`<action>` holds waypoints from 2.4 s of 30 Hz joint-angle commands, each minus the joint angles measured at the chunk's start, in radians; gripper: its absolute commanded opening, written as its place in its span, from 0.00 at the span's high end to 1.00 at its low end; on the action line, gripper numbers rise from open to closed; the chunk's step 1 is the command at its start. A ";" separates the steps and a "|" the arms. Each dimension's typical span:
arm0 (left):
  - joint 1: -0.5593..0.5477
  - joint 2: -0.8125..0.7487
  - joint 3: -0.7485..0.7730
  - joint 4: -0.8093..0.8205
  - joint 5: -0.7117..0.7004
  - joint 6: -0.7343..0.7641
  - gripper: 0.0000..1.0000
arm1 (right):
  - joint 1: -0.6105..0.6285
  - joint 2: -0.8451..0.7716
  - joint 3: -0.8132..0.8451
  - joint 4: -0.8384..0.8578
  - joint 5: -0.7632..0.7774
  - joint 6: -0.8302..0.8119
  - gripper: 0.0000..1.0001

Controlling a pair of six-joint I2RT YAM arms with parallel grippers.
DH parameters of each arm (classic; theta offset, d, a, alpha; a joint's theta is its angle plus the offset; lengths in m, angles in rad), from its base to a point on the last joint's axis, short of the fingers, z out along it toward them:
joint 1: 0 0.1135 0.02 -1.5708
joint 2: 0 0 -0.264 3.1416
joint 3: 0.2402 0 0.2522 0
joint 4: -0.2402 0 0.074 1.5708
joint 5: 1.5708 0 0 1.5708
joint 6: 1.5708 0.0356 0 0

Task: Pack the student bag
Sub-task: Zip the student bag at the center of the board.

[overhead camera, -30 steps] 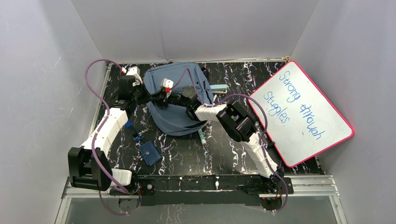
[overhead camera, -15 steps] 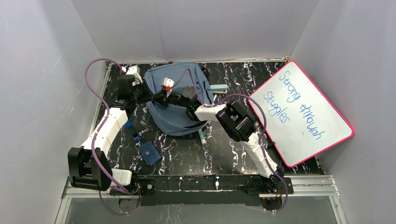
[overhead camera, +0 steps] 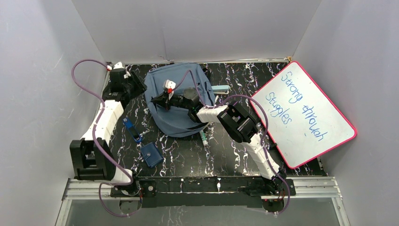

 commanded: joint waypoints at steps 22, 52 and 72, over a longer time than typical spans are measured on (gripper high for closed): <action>-0.001 0.258 0.017 -0.021 0.299 0.039 0.55 | 0.004 -0.064 -0.035 0.095 -0.053 -0.059 1.00; -0.001 0.343 0.037 -0.036 0.224 0.081 1.00 | 0.024 -0.348 -0.355 -0.011 -0.231 -0.156 1.00; 0.014 0.362 0.030 -0.040 0.189 0.095 1.00 | 0.023 -0.738 -0.701 -0.383 -0.206 -0.279 1.00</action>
